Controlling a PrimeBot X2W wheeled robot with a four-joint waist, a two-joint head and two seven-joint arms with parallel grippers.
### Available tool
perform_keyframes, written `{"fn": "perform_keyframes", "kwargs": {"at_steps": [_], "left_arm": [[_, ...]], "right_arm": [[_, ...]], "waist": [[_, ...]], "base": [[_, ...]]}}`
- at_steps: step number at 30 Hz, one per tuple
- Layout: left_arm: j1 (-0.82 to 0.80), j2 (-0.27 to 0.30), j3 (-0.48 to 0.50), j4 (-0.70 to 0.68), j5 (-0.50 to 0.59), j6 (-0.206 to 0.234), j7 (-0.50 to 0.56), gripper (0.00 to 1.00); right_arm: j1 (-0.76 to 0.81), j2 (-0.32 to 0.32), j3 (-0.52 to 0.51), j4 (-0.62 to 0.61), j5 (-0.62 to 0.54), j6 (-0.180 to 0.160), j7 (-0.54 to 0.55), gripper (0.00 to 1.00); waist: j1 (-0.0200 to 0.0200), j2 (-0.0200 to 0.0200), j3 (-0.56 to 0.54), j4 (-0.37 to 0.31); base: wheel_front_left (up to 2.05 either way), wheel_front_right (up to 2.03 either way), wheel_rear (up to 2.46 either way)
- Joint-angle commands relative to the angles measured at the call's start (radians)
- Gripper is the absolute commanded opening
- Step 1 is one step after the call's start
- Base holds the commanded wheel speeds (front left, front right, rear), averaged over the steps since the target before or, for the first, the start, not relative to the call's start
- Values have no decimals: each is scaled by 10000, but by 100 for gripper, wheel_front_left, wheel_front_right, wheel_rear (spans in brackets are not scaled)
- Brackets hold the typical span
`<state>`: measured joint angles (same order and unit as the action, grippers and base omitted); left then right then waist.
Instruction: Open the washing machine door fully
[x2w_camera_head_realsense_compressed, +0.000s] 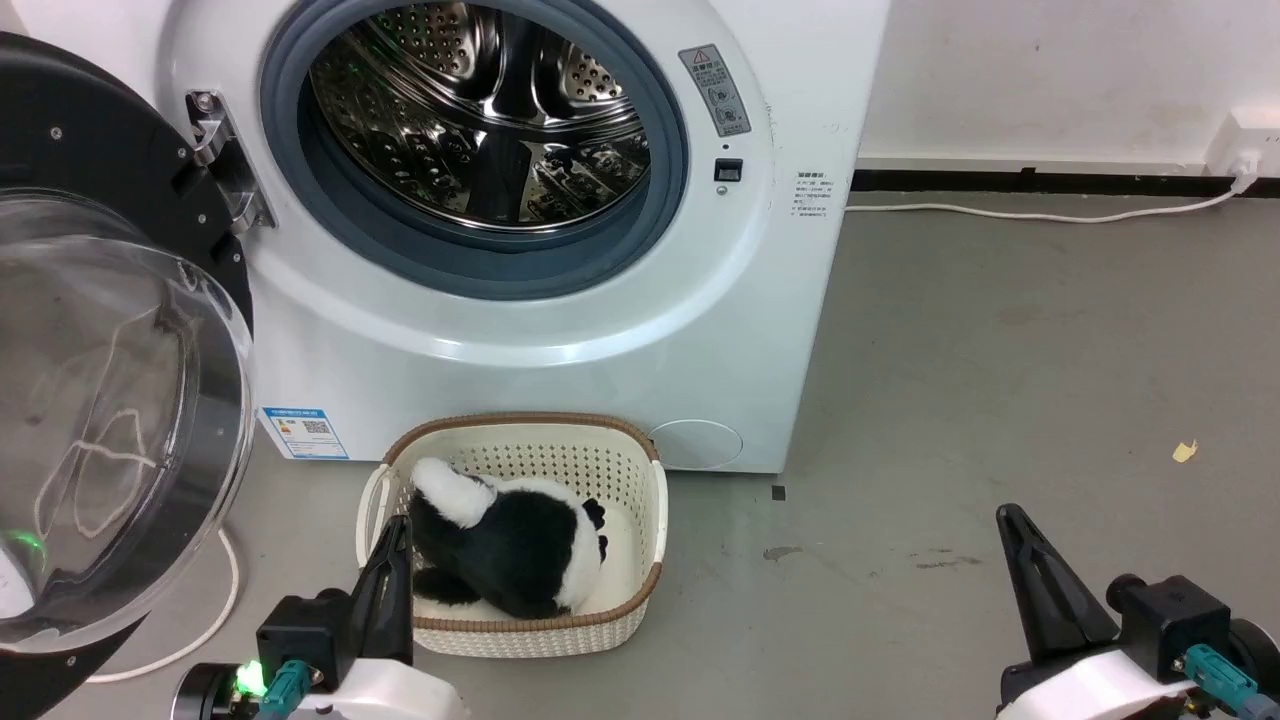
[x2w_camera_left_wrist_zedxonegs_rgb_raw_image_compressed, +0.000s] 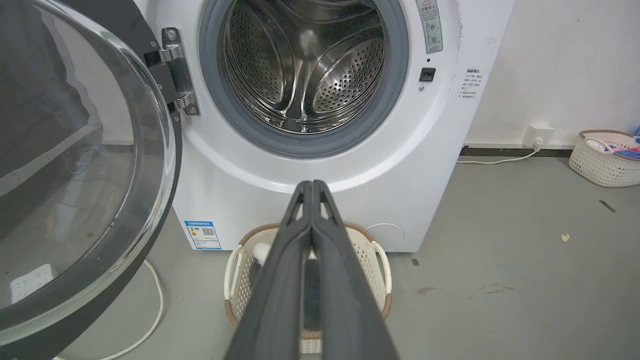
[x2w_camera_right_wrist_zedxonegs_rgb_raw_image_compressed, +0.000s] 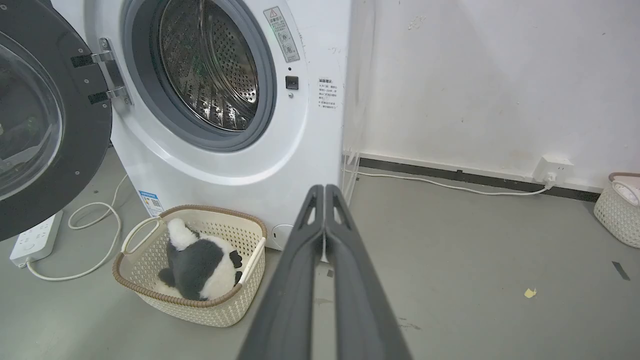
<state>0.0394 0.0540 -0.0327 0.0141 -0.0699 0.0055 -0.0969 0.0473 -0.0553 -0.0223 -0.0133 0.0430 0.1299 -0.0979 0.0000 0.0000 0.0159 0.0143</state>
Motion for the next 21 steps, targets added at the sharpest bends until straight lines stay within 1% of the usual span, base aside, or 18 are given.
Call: {"fn": "perform_keyframes", "kwargs": {"at_steps": [1, 21], "left_arm": [[-147, 12, 28, -36, 110, -34, 35, 0], [-255, -10, 158, -82, 367, -43, 443, 0]], "right_arm": [[-199, 32, 19, 11, -88, 5, 40, 0], [-319, 40, 109, 65, -238, 6, 451, 0]], "waist": [[0, 0, -2, -1], [0, 0, -71, -63]], "base": [[0, 0, 0], [0, 0, 0]]}}
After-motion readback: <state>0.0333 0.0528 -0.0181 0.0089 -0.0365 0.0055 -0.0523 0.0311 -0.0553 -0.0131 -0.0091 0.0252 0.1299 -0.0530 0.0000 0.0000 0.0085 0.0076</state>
